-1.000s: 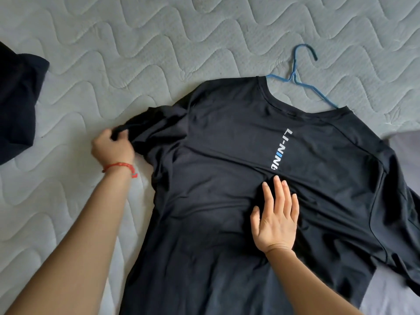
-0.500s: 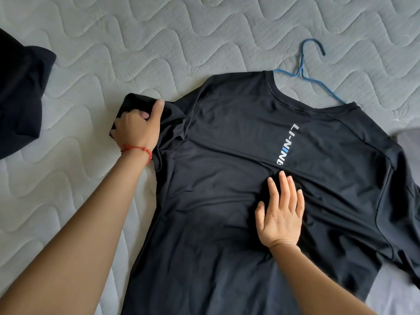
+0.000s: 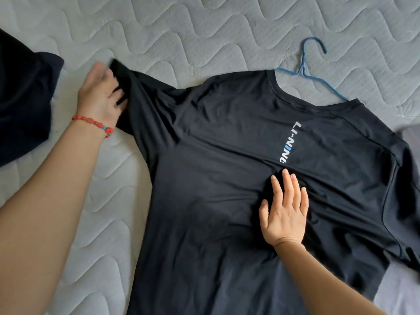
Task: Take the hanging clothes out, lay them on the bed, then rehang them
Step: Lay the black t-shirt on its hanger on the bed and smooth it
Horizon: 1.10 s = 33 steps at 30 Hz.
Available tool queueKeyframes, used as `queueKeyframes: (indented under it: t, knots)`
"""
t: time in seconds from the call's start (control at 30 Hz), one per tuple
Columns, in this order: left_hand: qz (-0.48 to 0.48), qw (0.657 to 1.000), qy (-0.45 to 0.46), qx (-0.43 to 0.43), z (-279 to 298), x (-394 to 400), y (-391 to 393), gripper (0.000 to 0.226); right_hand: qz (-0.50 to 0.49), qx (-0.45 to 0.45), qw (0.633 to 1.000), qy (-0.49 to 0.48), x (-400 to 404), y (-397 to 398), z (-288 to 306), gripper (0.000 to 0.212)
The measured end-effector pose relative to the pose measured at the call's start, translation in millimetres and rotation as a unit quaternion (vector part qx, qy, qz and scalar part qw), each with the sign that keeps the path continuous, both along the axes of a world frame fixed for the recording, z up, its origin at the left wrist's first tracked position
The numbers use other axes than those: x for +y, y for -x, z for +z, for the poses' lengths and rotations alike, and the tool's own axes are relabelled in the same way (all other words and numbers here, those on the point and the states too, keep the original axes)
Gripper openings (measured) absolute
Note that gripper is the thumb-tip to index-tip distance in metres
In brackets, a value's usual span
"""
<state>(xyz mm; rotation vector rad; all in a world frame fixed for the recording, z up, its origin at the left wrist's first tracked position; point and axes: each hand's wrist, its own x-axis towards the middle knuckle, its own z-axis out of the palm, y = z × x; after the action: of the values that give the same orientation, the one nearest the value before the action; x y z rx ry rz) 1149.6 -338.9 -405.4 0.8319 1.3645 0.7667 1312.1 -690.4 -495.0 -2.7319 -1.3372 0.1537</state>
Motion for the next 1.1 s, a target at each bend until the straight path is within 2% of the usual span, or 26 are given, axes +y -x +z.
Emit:
queueKeyframes:
  t: [0.03, 0.1, 0.17, 0.27, 0.37, 0.4, 0.43, 0.47, 0.57, 0.67, 0.73, 0.8, 0.9, 0.93, 1.03, 1.07, 1.1]
  knots:
    - [-0.034, 0.998, 0.012, 0.048, -2.2, -0.8, 7.2, 0.040, 0.000, 0.002, 1.000, 0.000, 0.1, 0.3, -0.1, 0.055]
    - [-0.071, 0.984, -0.002, 0.165, -11.1, -6.7, 17.1, 0.054, 0.000, 0.001, 1.000, -0.001, 0.6, 0.4, 0.0, 0.055]
    - [-0.075, 0.959, -0.066, 0.266, -21.1, -15.7, 22.6, 0.054, 0.000, 0.001, 1.000, -0.003, 0.9, 0.2, 0.4, 0.056]
    - [-0.121, 0.922, -0.126, 0.346, -34.1, -32.1, 25.4, 0.045, -0.001, 0.001, 1.000, -0.005, 1.2, 0.5, 0.6, 0.055]
    - [-0.254, 0.822, -0.206, 0.467, -42.8, -54.5, 25.7, 0.032, -0.001, 0.000, 1.000, -0.005, 1.0, 0.8, 0.7, 0.055]
    - [-0.267, 0.807, -0.214, 0.481, -44.6, -61.3, 26.2, 0.031, -0.002, 0.000, 1.000, -0.005, 0.8, 1.0, 0.7, 0.055]
    - [-0.261, 0.812, -0.213, 0.477, -45.9, -66.3, 28.1, 0.030, -0.002, 0.000, 1.000, -0.005, 0.7, 1.1, 0.6, 0.055]
    - [-0.245, 0.832, -0.196, 0.457, -45.1, -70.1, 29.9, 0.028, -0.003, 0.001, 1.000, -0.006, 0.9, 1.2, 0.6, 0.055]
    - [-0.139, 0.932, -0.106, 0.317, -37.6, -68.8, 48.6, 0.012, -0.002, 0.001, 1.000, -0.008, 1.1, 1.0, 0.1, 0.055]
    - [-0.040, 0.971, -0.048, 0.233, -29.6, -60.8, 86.0, 0.029, -0.001, 0.001, 1.000, -0.010, 1.1, 1.0, -0.5, 0.055]
    - [-0.022, 0.979, -0.017, 0.200, -29.3, -60.7, 106.1, 0.034, -0.002, 0.000, 1.000, -0.011, 0.6, 1.0, -0.7, 0.055]
    - [-0.045, 0.975, 0.001, 0.216, -34.2, -65.9, 115.0, 0.033, -0.002, 0.001, 1.000, -0.012, 0.6, 1.1, -0.6, 0.055]
    - [-0.085, 0.965, 0.040, 0.245, -36.6, -65.3, 108.0, 0.006, -0.002, 0.002, 1.000, -0.014, 0.2, 1.2, -0.1, 0.055]
    - [-0.081, 0.963, 0.063, 0.249, -36.1, -60.3, 103.3, 0.011, -0.003, 0.003, 1.000, -0.015, 0.2, 1.2, 0.0, 0.055]
    - [-0.060, 0.952, 0.084, 0.290, -31.4, -45.8, 88.6, 0.051, -0.004, 0.005, 1.000, -0.016, 0.6, 1.2, -0.4, 0.055]
    - [-0.049, 0.953, 0.072, 0.289, -27.5, -43.0, 81.7, 0.056, -0.004, 0.005, 1.000, -0.017, 0.8, 1.1, -0.5, 0.055]
    - [-0.045, 0.957, 0.057, 0.282, -26.6, -38.9, 75.3, 0.050, -0.004, 0.006, 1.000, -0.019, 0.9, 1.2, -0.4, 0.055]
